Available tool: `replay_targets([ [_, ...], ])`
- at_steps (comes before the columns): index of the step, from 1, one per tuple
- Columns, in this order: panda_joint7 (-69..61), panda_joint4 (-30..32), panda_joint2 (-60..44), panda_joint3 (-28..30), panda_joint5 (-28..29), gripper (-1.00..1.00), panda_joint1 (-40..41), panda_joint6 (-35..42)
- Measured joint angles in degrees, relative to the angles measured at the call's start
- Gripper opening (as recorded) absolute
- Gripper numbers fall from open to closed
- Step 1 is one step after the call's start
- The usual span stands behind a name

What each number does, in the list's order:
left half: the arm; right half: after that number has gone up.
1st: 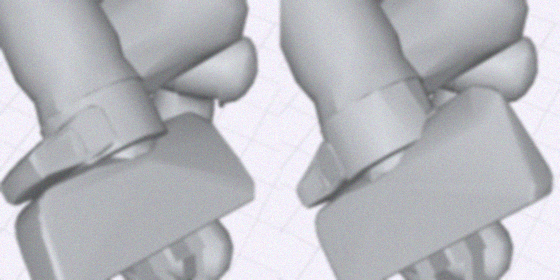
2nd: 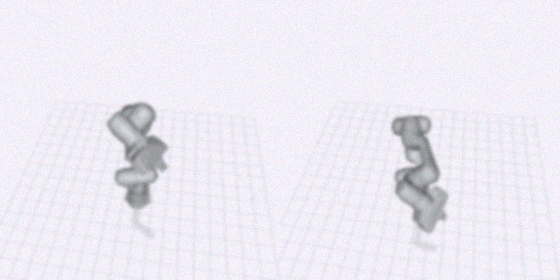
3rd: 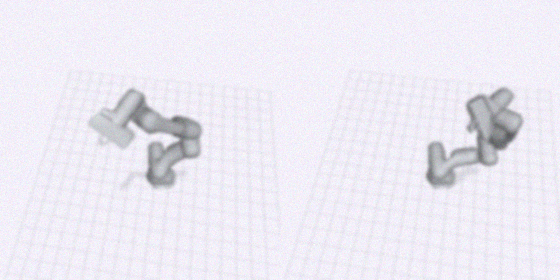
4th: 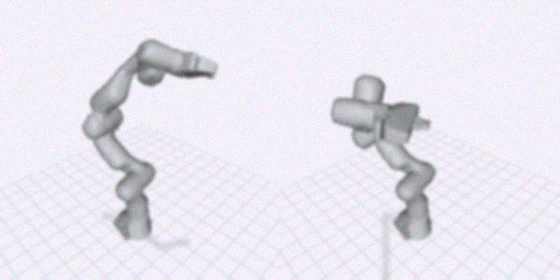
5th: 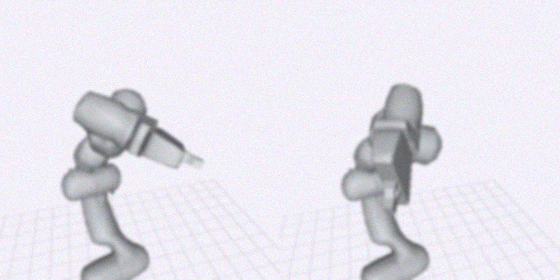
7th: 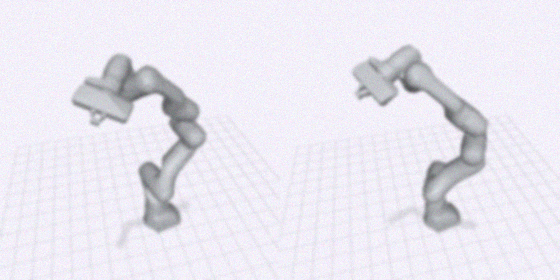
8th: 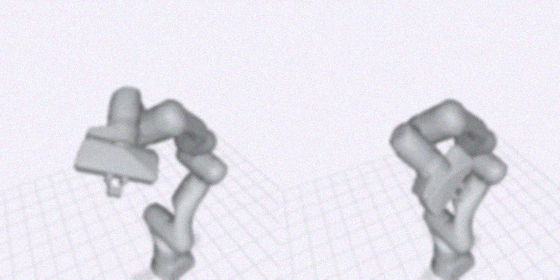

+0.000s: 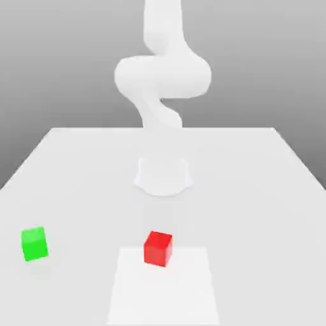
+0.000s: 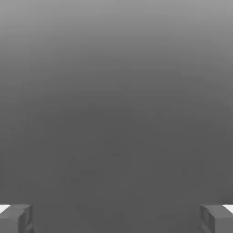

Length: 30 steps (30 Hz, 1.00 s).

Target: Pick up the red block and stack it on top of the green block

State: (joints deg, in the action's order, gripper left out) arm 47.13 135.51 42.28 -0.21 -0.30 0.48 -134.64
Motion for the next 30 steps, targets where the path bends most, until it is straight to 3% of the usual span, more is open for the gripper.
replay_targets([
  [16, 11.61, 29.09, -30.14, -2.8, -1.07, 0.0, 3.68, -23.29],
  [23, 15.63, 30.64, -49.75, -1.34, 2.08, 0.0, 3.28, -39.01],
  [24, 15.83, 30.38, -51.74, -0.86, 2.32, -1.0, 2.85, -40.72],
  [30, 16.1, 30.25, -52.74, -0.65, 2.64, -1.0, 2.7, -41.62],
])
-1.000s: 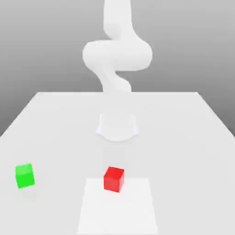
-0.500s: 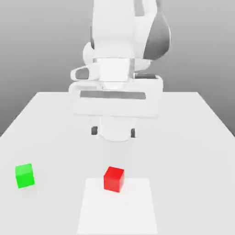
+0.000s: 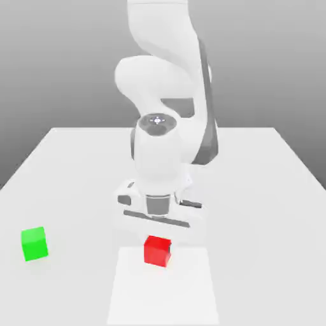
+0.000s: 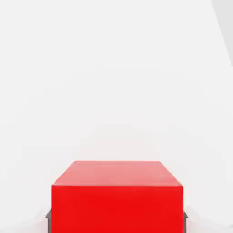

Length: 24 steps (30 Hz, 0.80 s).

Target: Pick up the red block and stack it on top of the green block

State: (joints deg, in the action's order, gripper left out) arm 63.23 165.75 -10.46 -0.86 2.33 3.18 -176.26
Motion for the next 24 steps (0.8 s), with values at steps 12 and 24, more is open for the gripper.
replay_targets([
  [12, 4.21, -0.73, 15.56, 2.59, -2.62, -1.0, 5.11, 16.28],
  [24, 27.74, -13.22, 7.92, 13.04, -3.87, -1.0, 30.73, 21.13],
])
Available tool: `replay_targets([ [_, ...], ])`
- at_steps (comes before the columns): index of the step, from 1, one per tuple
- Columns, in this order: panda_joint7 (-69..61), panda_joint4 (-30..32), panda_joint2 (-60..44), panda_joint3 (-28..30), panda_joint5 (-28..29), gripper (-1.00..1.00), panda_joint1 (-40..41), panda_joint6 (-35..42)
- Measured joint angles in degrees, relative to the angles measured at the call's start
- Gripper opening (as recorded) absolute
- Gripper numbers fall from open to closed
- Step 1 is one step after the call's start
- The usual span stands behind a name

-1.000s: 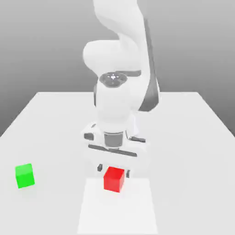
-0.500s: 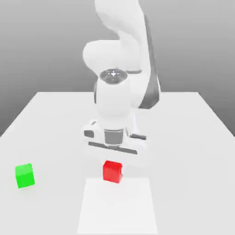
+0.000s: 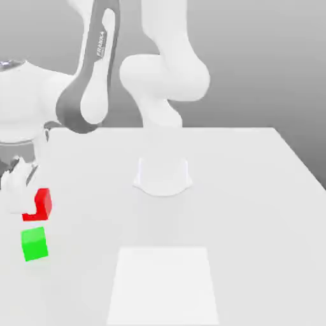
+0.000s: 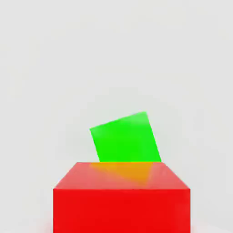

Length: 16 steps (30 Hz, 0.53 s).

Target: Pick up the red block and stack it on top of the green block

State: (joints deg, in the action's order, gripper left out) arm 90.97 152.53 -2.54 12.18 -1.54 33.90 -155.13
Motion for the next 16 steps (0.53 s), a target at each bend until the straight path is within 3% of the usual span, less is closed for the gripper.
replay_targets([
  [3, -1.74, -0.52, -5.93, -2.04, -3.08, -1.0, -0.18, -5.28],
  [4, -2.22, -0.6, -7.34, -2.54, -3.8, 1.0, 0.1, -6.57],
  [11, -2.21, -0.61, -7.37, -2.58, -3.81, 1.0, 0.09, -6.52],
  [16, 1.21, -0.2, 1.5, -1.65, 0.92, 1.0, 0.22, 1.76],
])
